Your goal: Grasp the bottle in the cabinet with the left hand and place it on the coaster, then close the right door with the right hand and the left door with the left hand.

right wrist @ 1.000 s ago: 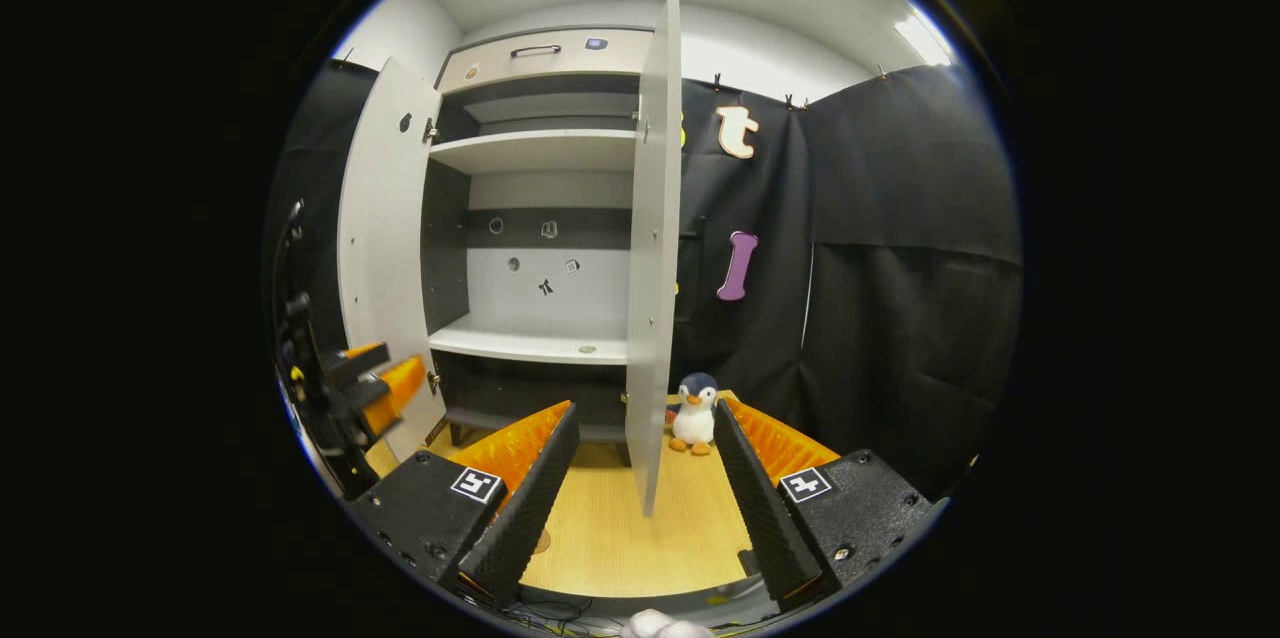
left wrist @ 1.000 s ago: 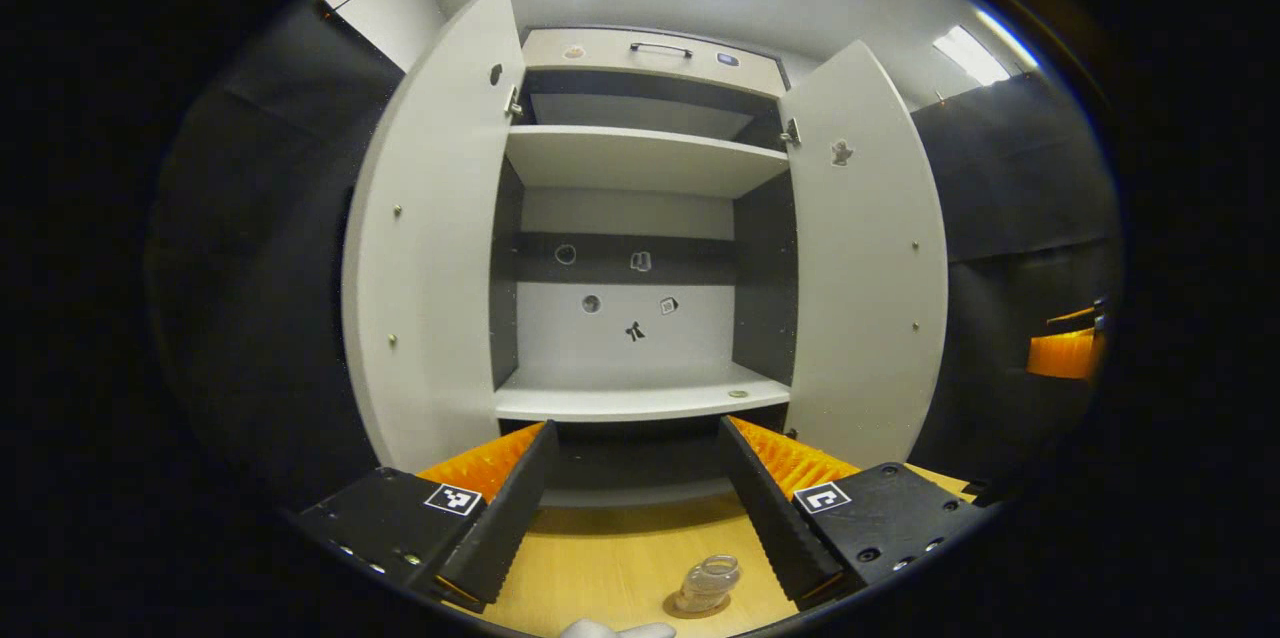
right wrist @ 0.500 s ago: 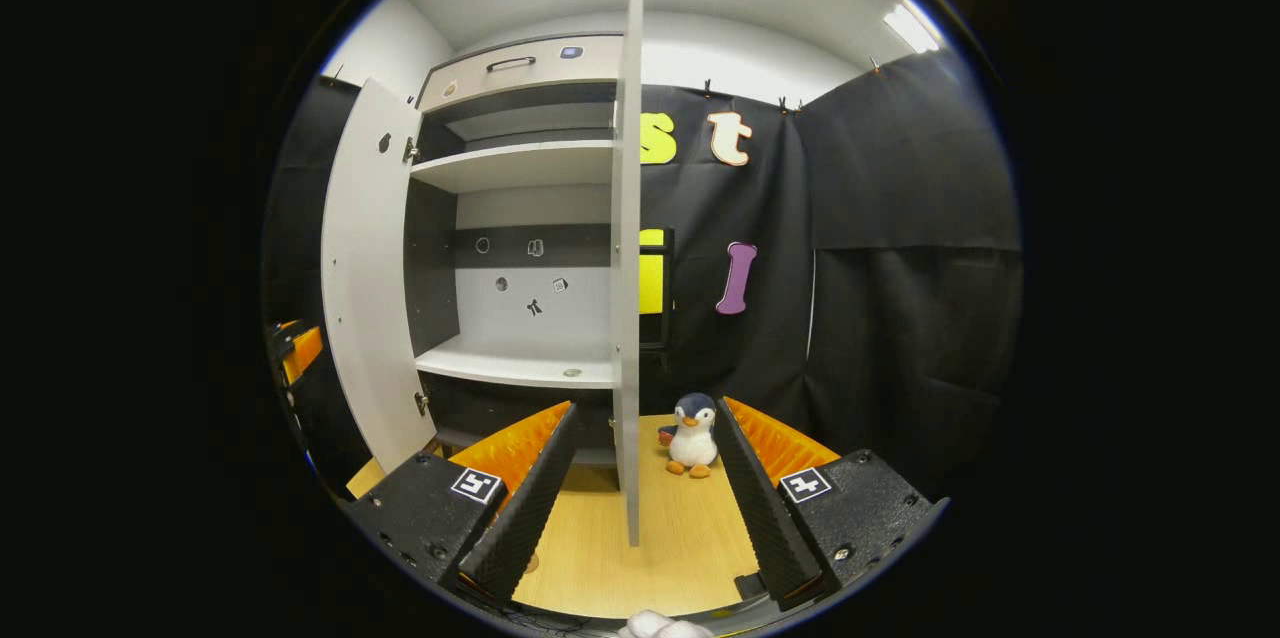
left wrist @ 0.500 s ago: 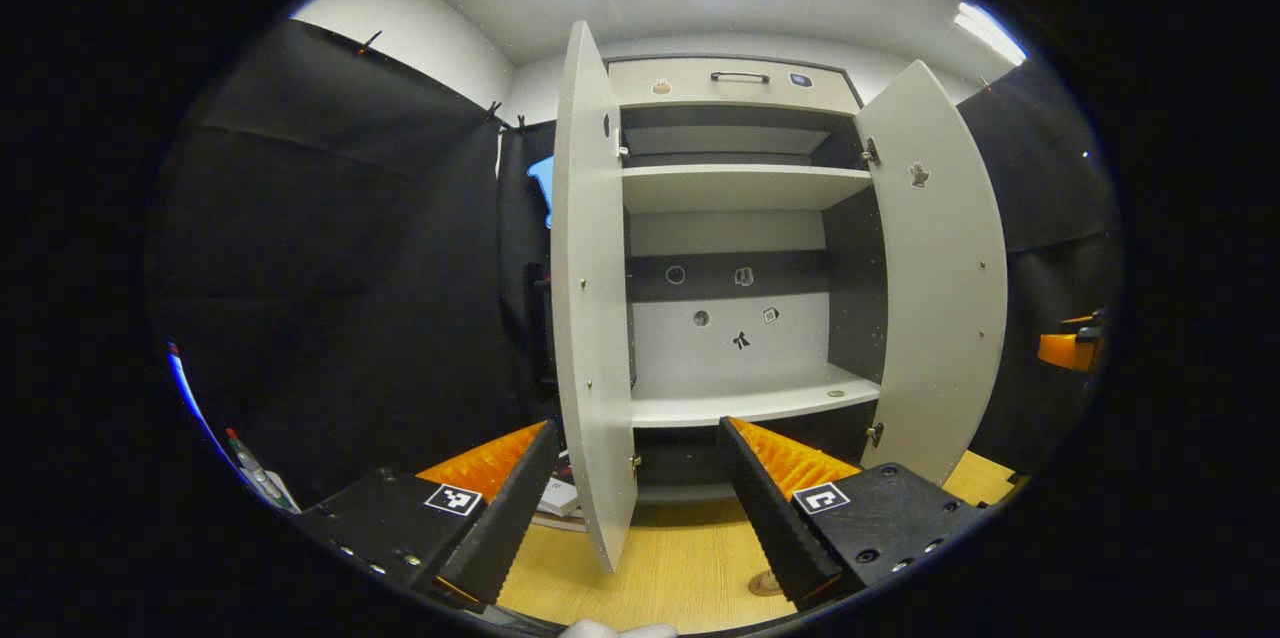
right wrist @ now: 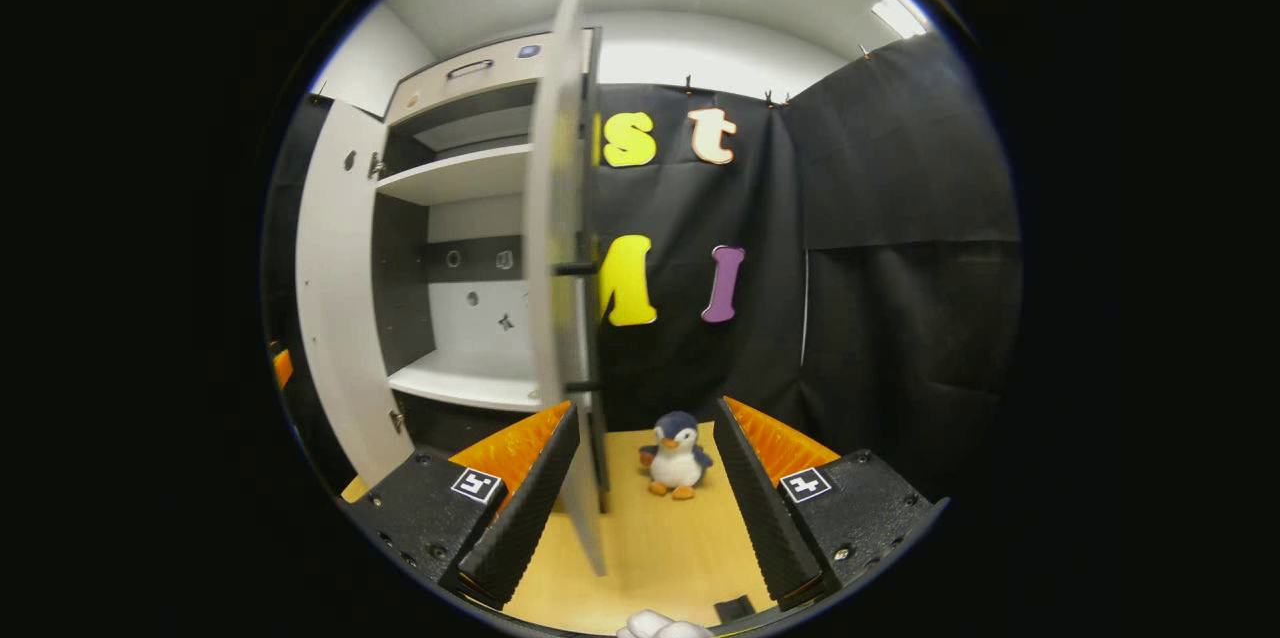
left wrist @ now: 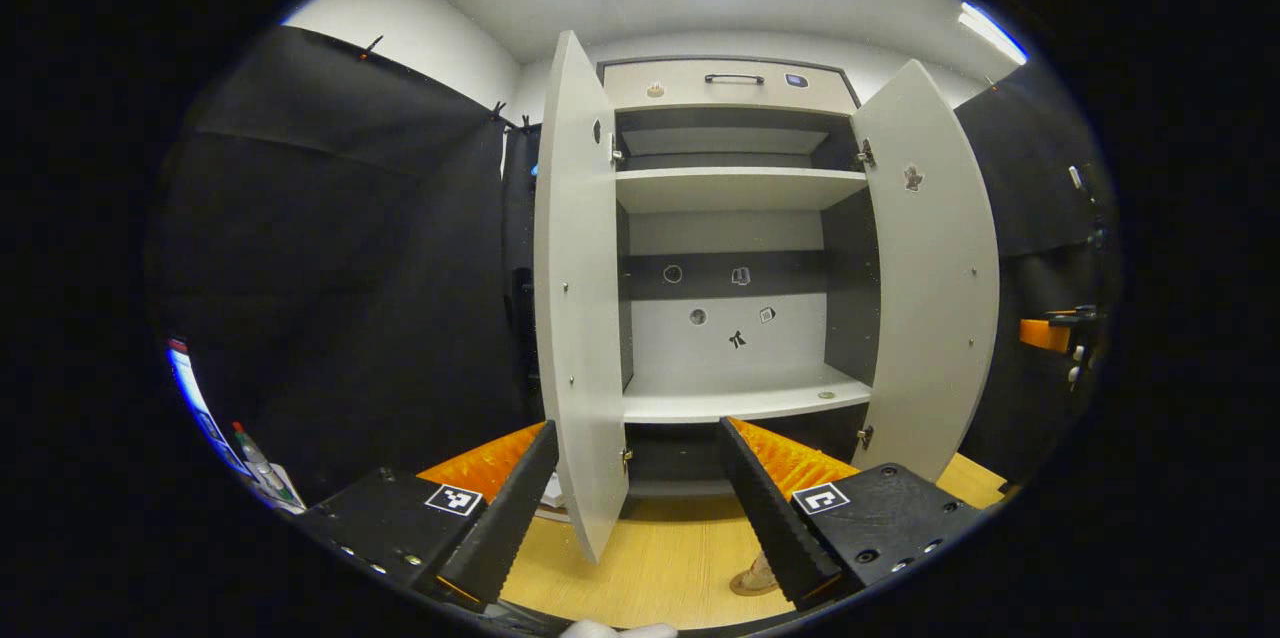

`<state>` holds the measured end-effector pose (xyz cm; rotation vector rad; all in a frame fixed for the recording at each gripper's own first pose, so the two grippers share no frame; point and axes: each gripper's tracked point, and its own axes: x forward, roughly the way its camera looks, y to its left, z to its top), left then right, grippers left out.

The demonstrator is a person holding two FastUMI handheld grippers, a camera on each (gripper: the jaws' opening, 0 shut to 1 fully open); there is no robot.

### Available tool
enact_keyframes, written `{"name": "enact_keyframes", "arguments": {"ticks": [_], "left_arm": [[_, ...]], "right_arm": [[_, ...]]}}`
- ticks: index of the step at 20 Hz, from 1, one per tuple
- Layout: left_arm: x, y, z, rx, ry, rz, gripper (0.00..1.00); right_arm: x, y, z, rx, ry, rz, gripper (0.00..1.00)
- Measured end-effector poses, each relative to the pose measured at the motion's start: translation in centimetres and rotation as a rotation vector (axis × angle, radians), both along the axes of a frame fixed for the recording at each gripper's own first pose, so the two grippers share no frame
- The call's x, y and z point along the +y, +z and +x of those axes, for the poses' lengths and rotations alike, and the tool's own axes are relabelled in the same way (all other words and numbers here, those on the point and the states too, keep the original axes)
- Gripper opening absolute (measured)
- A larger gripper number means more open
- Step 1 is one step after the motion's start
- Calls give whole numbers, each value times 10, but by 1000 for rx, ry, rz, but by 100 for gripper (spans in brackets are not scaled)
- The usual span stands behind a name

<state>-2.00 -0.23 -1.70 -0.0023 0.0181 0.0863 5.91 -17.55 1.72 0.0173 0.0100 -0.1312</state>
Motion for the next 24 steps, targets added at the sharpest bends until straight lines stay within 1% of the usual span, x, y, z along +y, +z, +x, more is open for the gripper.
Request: {"name": "enact_keyframes", "arguments": {"ticks": [2,4,6,9,11,13,14,15,16,18,20,24], "left_arm": [[-9,2,1,2,8,-2,96],[-17,3,2,6,20,0,96],[-26,5,3,9,36,-2,96],[-38,8,4,11,53,2,96],[-45,10,4,10,66,13,96],[-52,12,3,16,80,18,96],[-56,13,3,20,84,17,96],[-58,14,2,20,89,16,94],[-62,16,2,19,95,16,96],[-69,19,1,15,98,20,96],[-74,23,4,16,105,32,96],[-85,28,6,17,121,37,97]], "right_arm": [[-14,12,19,-13,14,-5,83],[-19,21,38,-21,48,-13,83],[-19,29,55,-29,91,-13,83],[-11,38,70,-46,163,-13,83],[-1,40,75,-45,230,-8,83],[2,41,79,-33,278,-20,83],[3,41,80,-22,305,-28,81],[5,41,82,-16,328,-32,81],[7,41,83,-7,351,-39,81],[12,42,83,7,397,-63,81],[15,41,84,13,432,-69,81],[27,39,83,24,480,-26,81]]}}
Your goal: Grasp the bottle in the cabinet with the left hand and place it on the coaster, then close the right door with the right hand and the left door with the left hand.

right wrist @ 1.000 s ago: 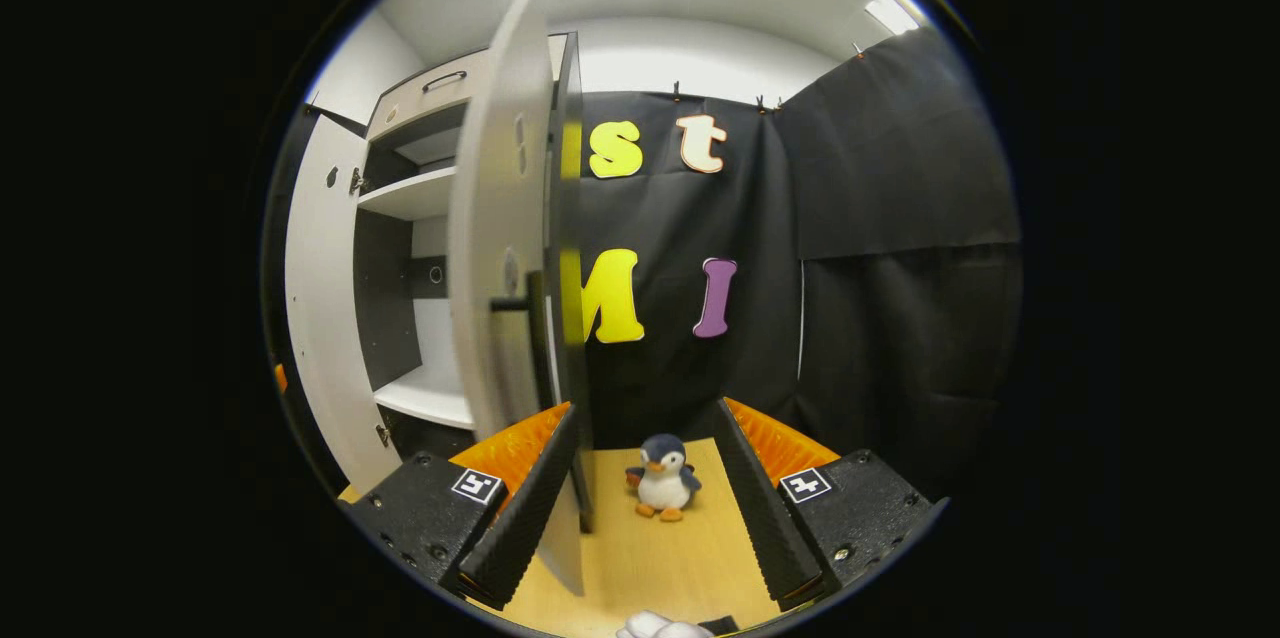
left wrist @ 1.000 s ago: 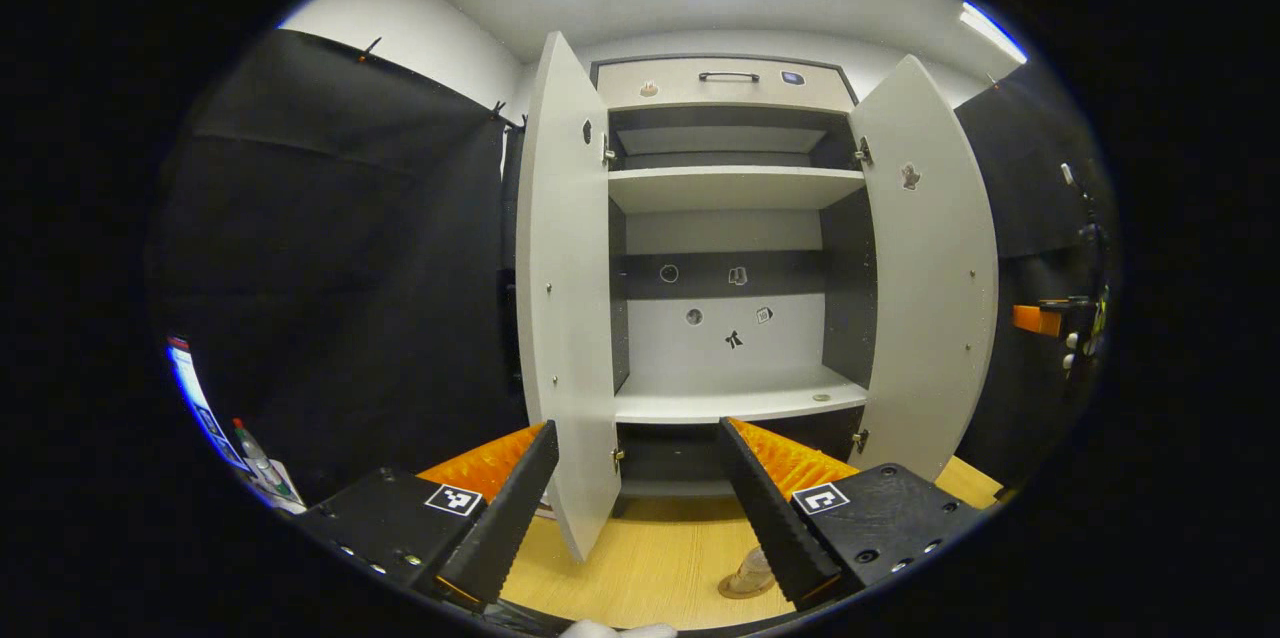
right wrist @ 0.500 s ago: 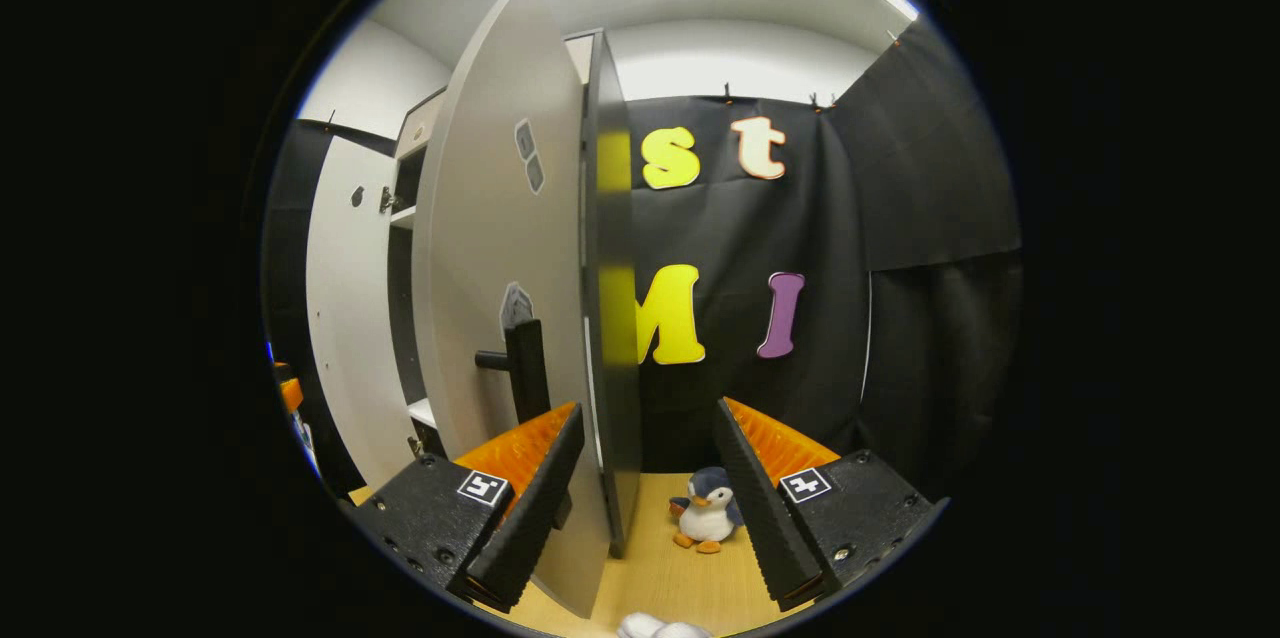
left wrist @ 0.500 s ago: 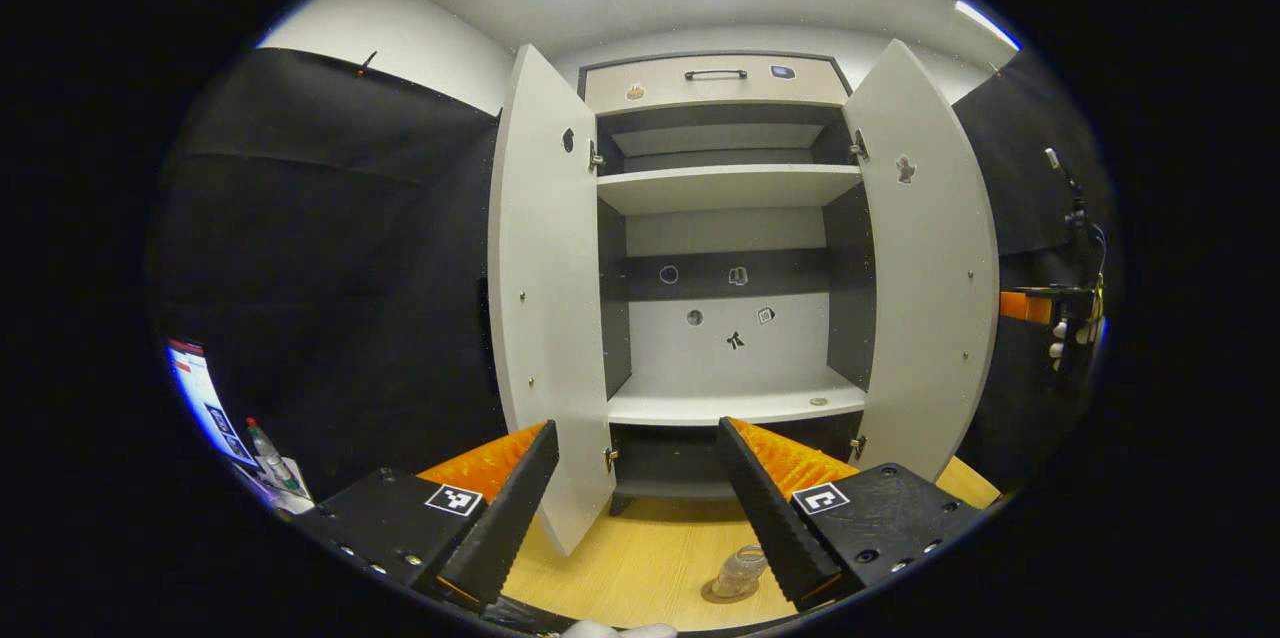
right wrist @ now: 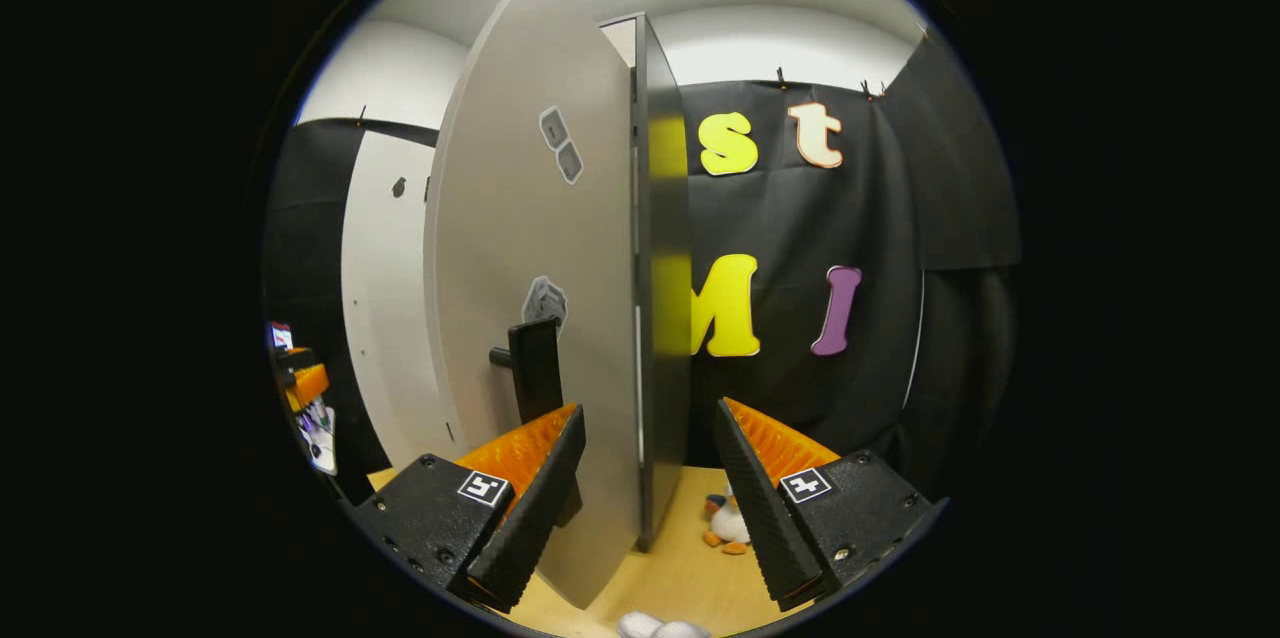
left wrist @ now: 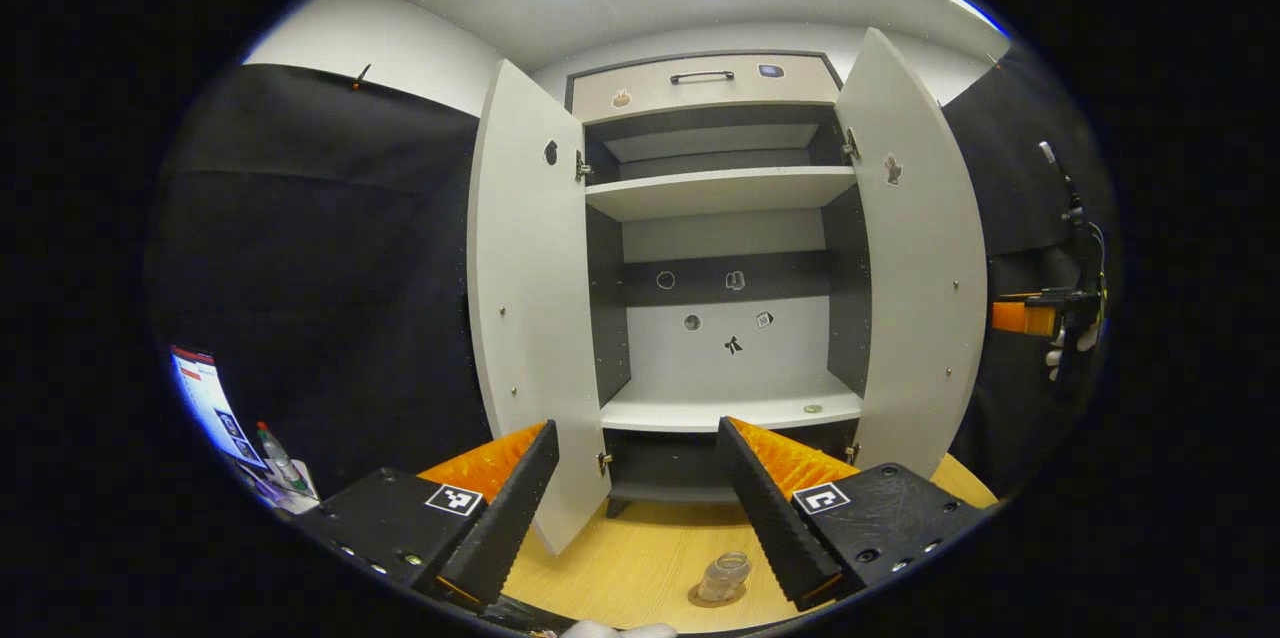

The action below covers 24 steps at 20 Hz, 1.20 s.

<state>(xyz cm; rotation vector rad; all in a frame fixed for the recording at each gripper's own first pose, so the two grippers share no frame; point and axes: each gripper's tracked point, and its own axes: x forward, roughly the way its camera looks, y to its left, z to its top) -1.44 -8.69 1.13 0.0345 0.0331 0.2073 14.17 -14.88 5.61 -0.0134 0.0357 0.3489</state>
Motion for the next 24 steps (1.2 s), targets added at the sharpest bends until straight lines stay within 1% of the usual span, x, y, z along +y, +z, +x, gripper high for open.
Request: {"name": "enact_keyframes", "arguments": {"ticks": [4,7,8,9,12,14,17,20,22,23,24], "left_arm": [[-11,2,-3,0,13,-7,96],[-11,9,-7,-11,25,6,96],[-10,9,-8,-14,28,12,95],[-11,11,-10,-16,30,16,96],[-5,14,-12,-27,26,13,96],[-2,10,-6,-26,6,5,95],[7,7,3,-24,-20,20,96],[14,9,12,-34,-59,17,97],[20,8,18,-36,-84,17,95],[23,8,20,-36,-94,18,96],[26,7,22,-35,-103,15,95]], "right_arm": [[15,-1,-1,-5,38,19,81],[29,-2,-1,-14,55,29,81],[36,-3,-1,-15,64,32,81],[41,-3,-1,-16,72,34,81],[57,-5,1,-14,88,40,81],[66,-6,3,-18,68,51,81],[78,-7,8,-24,25,61,81],[97,-9,11,-25,20,69,81],[108,-12,13,-22,7,69,81],[113,-11,12,-24,3,80,81],[119,-10,10,-28,1,90,81]]}}
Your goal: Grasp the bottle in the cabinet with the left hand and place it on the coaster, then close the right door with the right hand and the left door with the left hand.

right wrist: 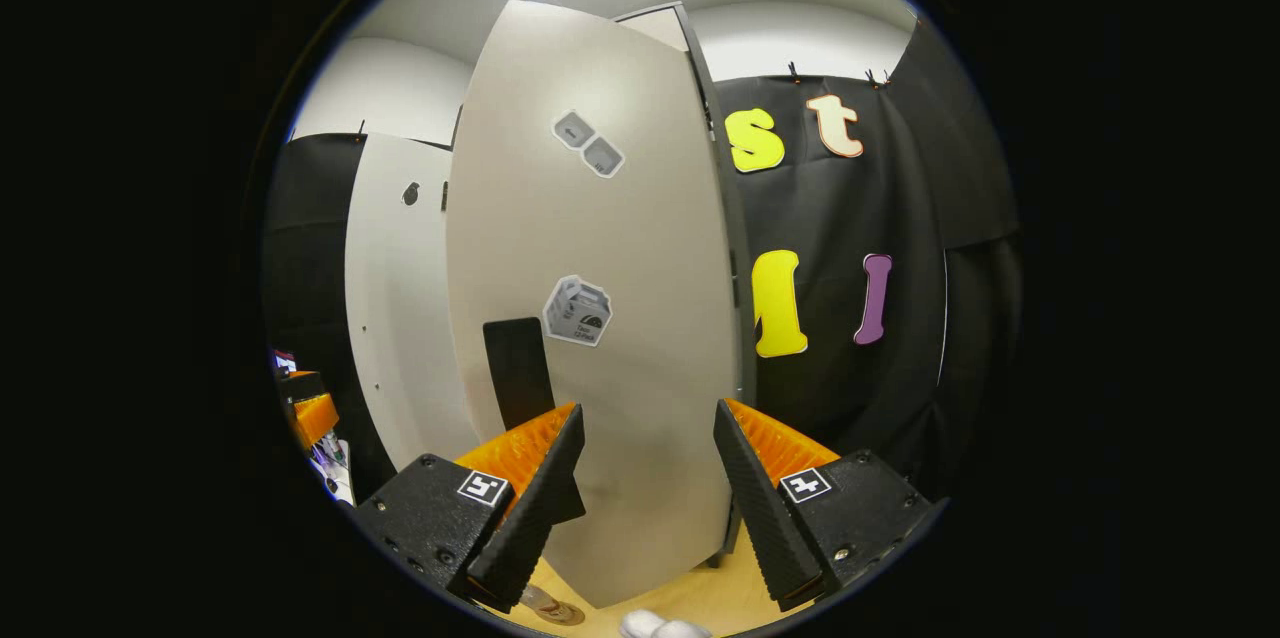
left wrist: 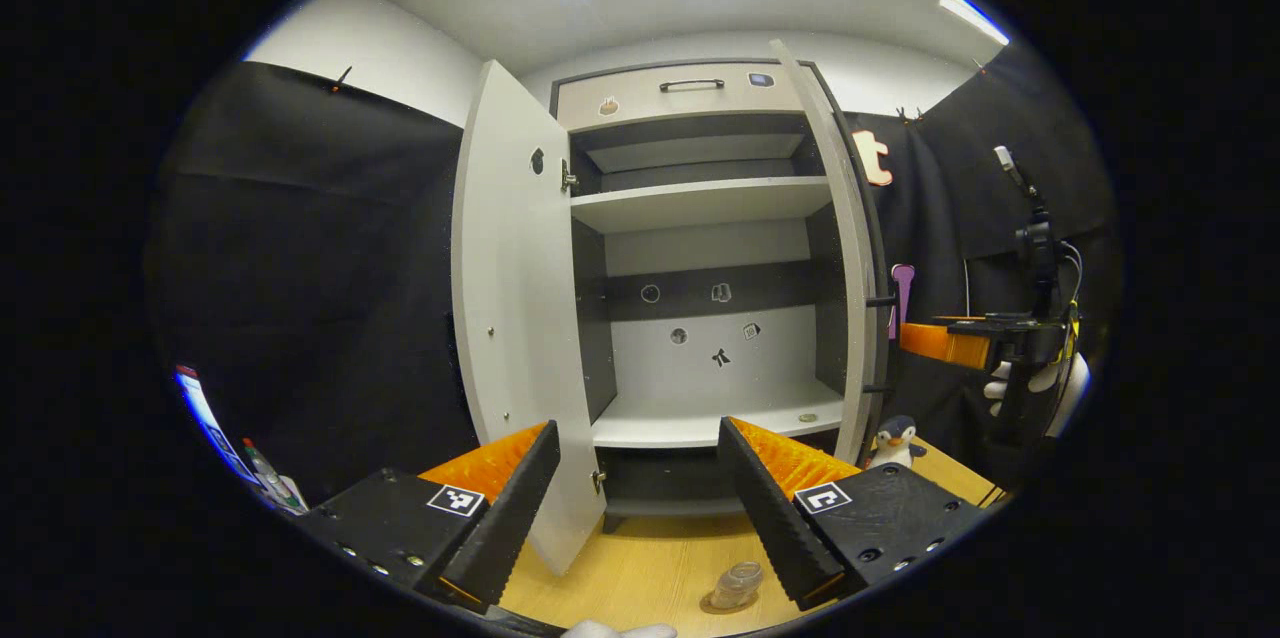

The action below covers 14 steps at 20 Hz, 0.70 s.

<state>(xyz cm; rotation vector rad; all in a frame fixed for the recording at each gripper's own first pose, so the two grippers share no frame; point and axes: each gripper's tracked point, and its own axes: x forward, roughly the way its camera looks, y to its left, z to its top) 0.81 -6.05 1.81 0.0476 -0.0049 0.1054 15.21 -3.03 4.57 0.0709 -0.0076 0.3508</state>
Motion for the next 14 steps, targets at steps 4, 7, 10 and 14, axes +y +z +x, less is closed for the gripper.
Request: {"name": "enact_keyframes", "arguments": {"ticks": [4,7,10,14], "left_arm": [[18,-3,7,-4,-31,-7,95],[33,-4,14,-8,-50,-3,97],[54,-7,21,-10,-70,4,97],[88,-7,27,-19,-84,29,96]], "right_arm": [[-4,4,-11,-24,-65,-24,81],[-9,0,-25,-21,-101,-36,81],[-10,-10,-42,-3,-138,-46,81],[-9,-26,-65,18,-200,-55,81]]}}
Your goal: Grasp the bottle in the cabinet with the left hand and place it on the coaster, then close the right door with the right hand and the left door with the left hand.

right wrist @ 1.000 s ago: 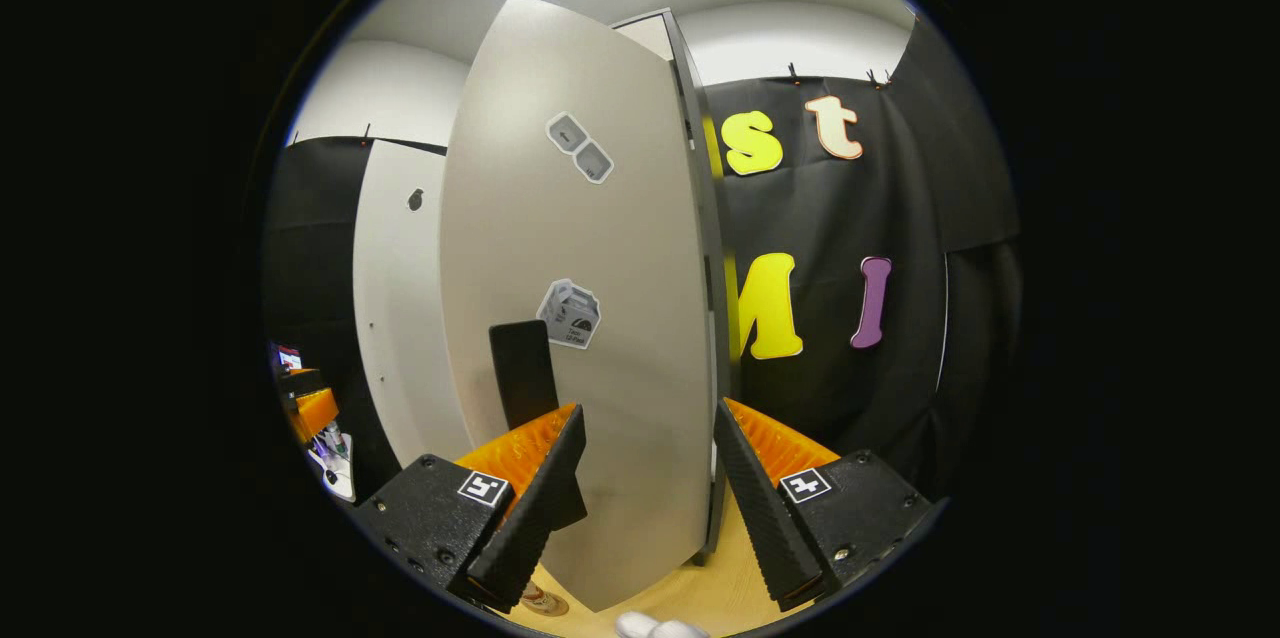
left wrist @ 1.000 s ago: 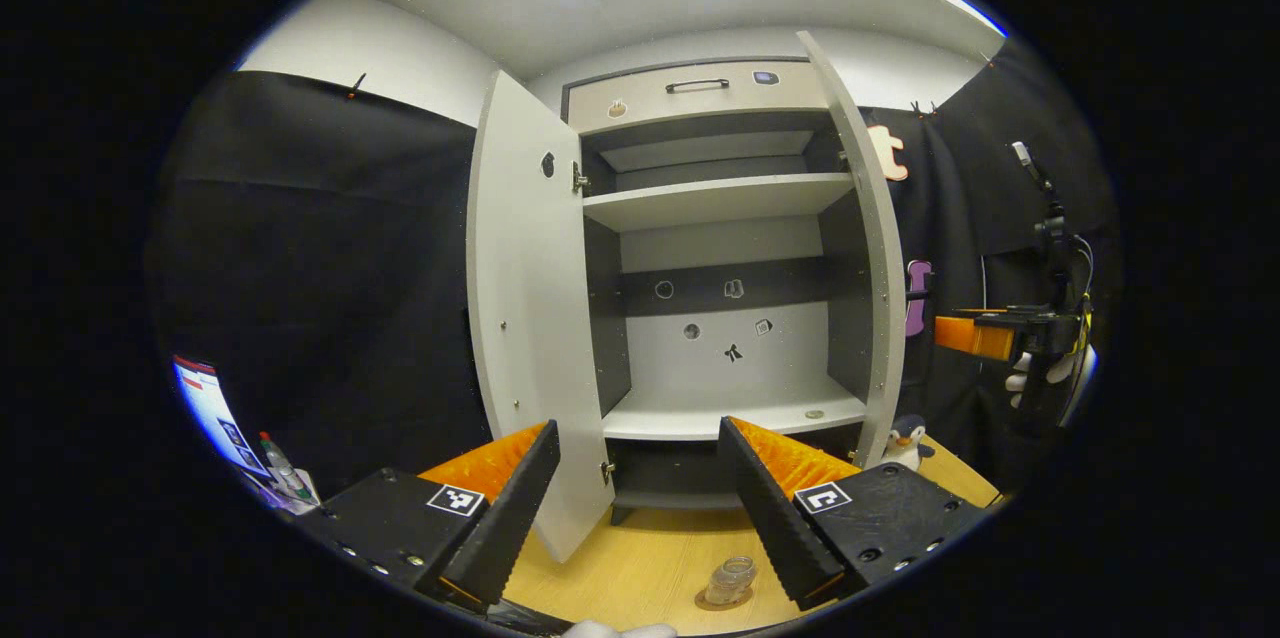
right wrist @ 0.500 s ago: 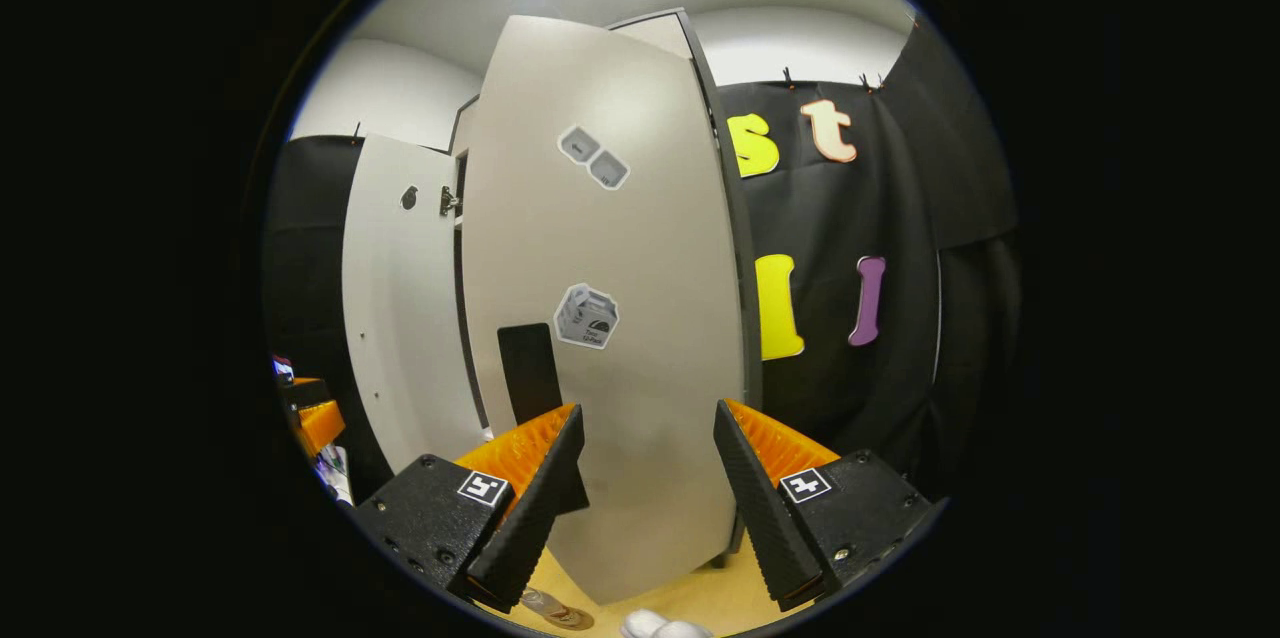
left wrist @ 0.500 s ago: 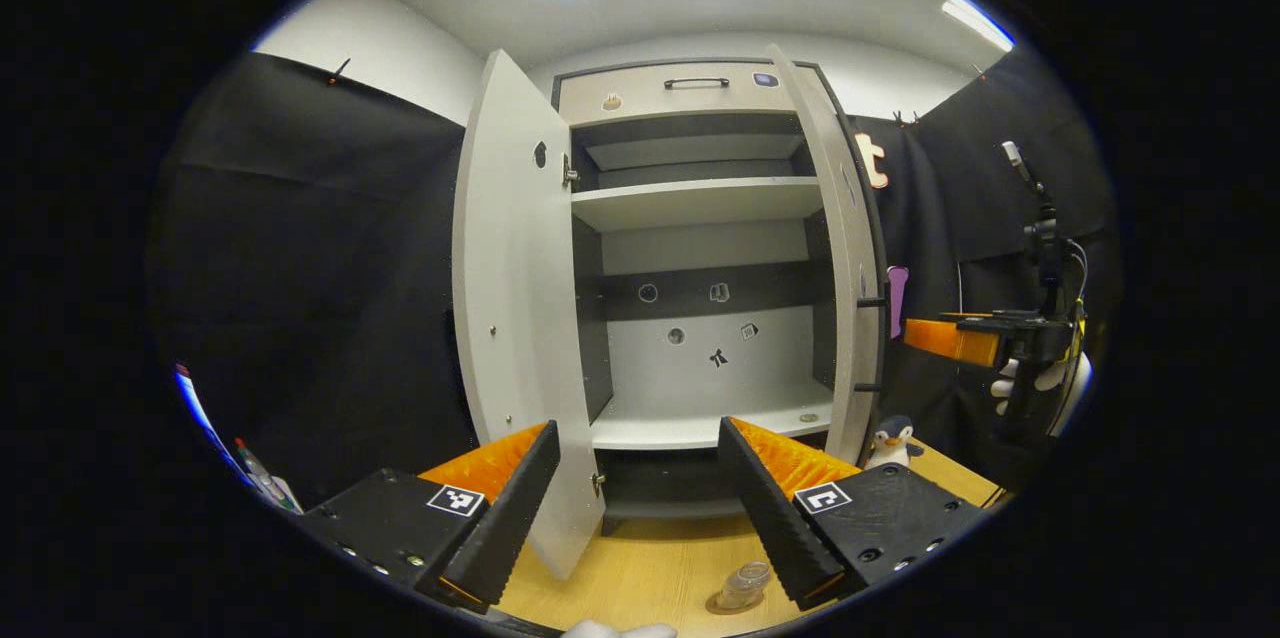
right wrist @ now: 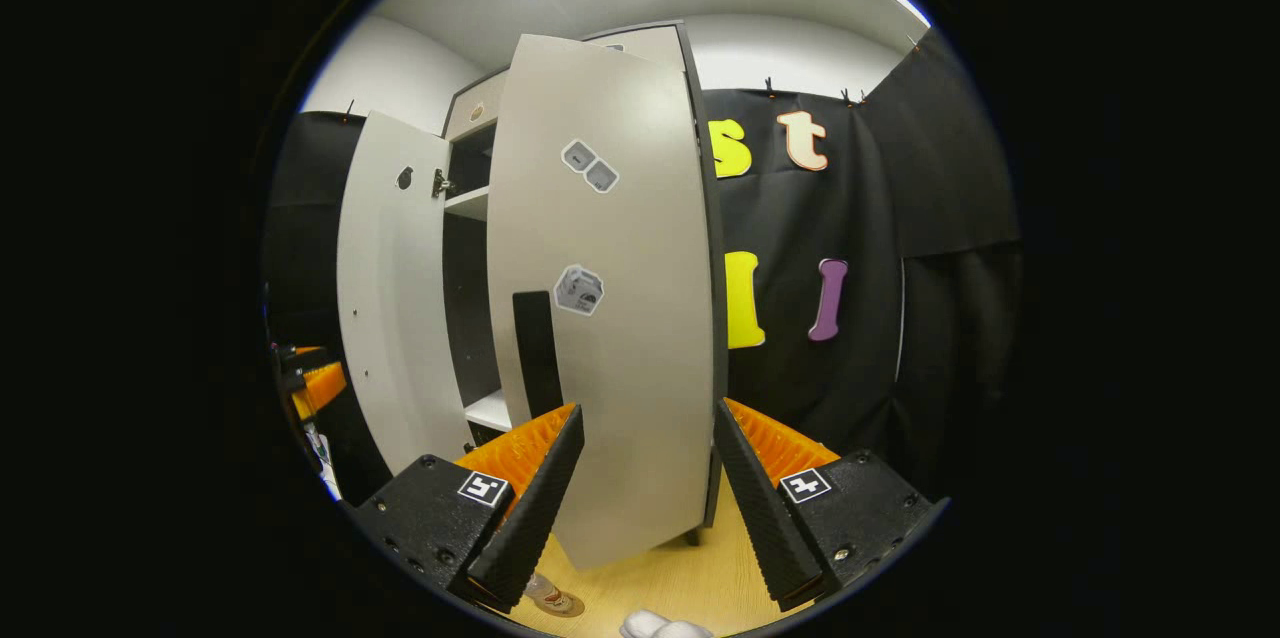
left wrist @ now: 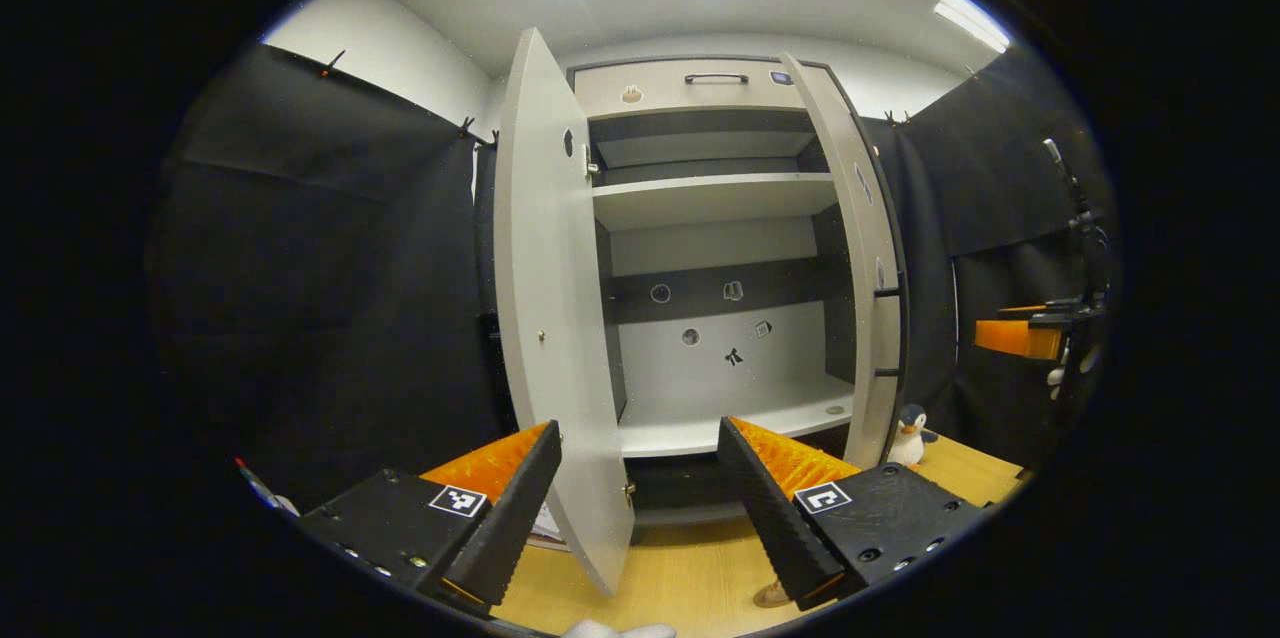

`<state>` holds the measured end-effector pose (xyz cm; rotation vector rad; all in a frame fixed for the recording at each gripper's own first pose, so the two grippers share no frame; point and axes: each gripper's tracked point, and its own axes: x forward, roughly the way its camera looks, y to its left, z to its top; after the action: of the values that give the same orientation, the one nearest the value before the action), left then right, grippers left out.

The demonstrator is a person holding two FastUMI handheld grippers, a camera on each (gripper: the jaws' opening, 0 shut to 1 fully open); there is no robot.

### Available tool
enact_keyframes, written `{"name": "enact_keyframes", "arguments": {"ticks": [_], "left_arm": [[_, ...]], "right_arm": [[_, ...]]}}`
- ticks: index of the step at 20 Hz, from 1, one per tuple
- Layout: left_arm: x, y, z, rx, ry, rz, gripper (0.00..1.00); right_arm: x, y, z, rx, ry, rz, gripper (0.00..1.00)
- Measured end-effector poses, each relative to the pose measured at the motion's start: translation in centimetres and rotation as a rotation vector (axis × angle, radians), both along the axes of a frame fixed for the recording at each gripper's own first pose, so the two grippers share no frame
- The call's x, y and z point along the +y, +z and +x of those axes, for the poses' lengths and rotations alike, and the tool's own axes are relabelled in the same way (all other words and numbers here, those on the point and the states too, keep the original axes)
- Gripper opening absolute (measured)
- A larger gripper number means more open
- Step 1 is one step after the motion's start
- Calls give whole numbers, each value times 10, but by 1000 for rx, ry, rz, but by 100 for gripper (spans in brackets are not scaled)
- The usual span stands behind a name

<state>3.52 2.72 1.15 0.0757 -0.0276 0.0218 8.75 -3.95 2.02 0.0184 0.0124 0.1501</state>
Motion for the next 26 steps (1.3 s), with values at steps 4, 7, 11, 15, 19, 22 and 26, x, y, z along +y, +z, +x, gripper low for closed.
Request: {"name": "enact_keyframes", "arguments": {"ticks": [4,7,11,15,19,22,26], "left_arm": [[47,0,5,-12,11,12,95],[85,1,11,-19,47,15,96],[135,3,25,-28,97,37,96],[170,-2,49,-19,131,31,95],[181,-7,78,-8,118,15,96],[181,-7,90,-2,97,5,94],[179,-7,93,-8,81,-32,93]], "right_arm": [[4,-18,-22,35,-58,-2,81],[7,-30,-38,69,-88,-11,81],[11,-35,-54,101,-112,-19,81],[12,-29,-66,104,-137,-23,81],[19,-27,-75,112,-145,-38,81],[18,-28,-82,115,-154,-45,82],[21,-33,-84,128,-145,-40,81]]}}
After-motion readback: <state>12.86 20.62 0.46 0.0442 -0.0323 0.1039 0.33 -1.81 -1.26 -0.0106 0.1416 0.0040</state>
